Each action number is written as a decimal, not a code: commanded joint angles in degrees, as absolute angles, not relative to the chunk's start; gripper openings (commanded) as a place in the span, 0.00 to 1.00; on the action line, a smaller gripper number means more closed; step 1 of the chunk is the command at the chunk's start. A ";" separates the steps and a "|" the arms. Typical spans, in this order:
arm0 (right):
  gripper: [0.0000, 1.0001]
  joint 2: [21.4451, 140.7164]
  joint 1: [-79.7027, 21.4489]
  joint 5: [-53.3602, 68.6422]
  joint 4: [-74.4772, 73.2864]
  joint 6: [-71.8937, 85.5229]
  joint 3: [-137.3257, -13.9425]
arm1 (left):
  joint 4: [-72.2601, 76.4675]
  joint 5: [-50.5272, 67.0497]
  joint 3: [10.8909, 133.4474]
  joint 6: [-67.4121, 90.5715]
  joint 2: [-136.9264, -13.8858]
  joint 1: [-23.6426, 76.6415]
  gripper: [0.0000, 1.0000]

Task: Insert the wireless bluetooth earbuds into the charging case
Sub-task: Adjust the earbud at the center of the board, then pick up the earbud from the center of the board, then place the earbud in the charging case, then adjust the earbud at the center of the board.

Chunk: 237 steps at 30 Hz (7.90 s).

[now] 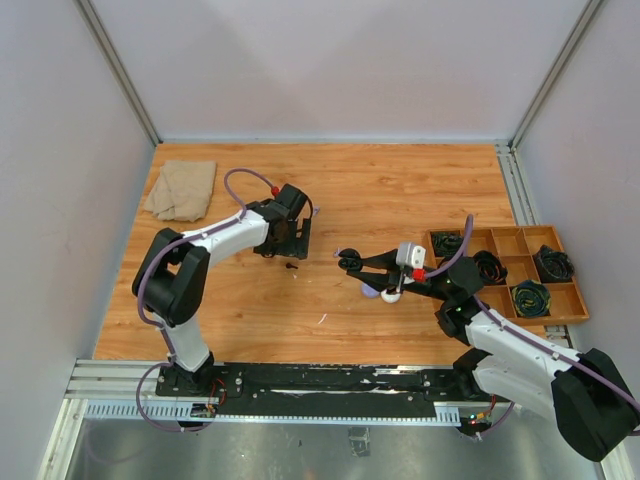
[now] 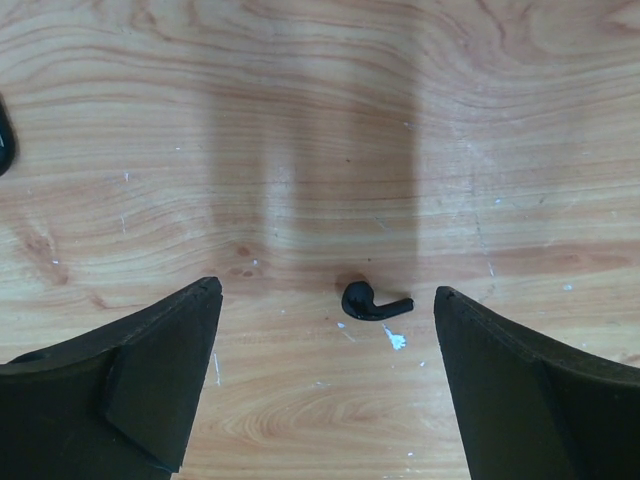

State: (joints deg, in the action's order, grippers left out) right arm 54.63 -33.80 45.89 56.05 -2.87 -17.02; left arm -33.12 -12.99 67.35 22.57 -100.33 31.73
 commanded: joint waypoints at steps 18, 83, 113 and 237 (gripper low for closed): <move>0.06 54.23 -34.49 46.10 56.36 -2.72 -17.59 | -34.18 -17.13 63.00 22.68 -101.55 33.49 0.94; 0.06 53.79 -34.46 46.06 50.20 -4.22 -19.40 | -39.80 -12.75 72.42 24.82 -109.18 32.87 0.28; 0.06 56.97 -34.54 45.63 54.30 -3.16 -20.16 | -26.47 -13.88 63.01 24.50 -80.45 37.21 0.15; 0.06 55.86 -34.54 32.22 60.90 -0.52 -14.26 | -22.32 -23.76 56.70 27.48 -64.34 41.00 0.82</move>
